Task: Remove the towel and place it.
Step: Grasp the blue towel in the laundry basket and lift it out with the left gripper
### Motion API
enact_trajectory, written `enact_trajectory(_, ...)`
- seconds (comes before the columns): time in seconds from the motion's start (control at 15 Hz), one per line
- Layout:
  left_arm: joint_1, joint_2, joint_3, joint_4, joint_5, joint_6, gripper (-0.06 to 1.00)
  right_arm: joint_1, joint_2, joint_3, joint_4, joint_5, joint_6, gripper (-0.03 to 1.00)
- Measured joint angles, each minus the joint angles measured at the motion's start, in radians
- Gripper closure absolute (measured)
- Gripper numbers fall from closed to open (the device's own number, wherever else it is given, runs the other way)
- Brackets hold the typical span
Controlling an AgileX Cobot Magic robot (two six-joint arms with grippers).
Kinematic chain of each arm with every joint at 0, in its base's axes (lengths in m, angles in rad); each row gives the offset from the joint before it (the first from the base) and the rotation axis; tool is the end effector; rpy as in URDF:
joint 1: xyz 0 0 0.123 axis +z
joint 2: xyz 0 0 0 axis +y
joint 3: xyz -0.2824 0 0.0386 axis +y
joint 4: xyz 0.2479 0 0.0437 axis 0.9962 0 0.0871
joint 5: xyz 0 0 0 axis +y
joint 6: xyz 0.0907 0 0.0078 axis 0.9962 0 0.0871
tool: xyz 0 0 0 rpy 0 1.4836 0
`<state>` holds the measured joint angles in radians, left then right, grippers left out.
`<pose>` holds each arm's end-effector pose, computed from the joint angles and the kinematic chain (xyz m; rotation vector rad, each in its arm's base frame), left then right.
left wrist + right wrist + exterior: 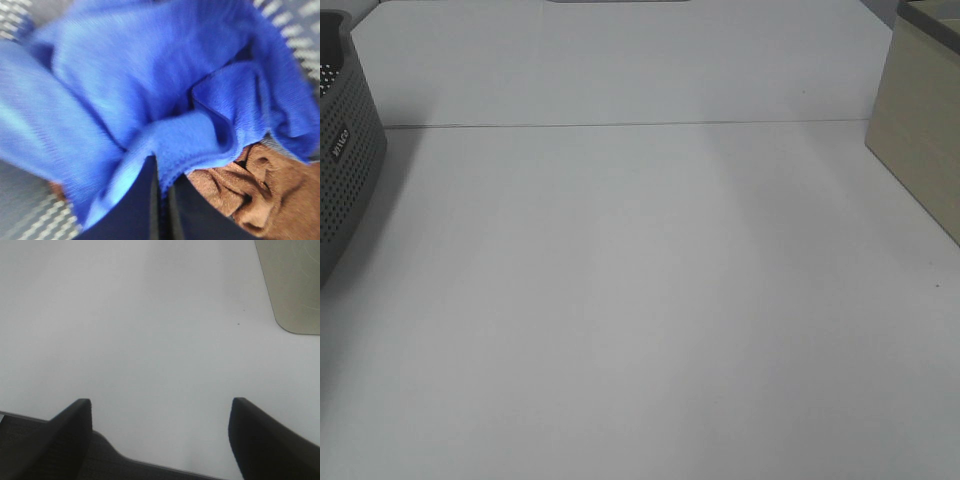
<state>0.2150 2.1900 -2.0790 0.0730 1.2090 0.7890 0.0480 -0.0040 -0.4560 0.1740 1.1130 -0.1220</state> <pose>0.4643 0.1078 0.2608 0.8297 2.7392 0.3262 -0.0044 0.0140 0.2618 -0.1901 2.1190 0.1681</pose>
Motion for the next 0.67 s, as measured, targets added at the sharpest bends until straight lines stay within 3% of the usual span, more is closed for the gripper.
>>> enact_trajectory(0.33,-0.048,-0.159,-0.005,0.007,0.003,-0.007,0.94,0.0,0.0,0.0,0.0,-0.001,0.0,0.22)
enact_trajectory(0.67,-0.172,-0.423,-0.005,0.16,0.005,-0.007,0.94,0.0,0.0,0.0,0.0,-0.002,0.0,0.22)
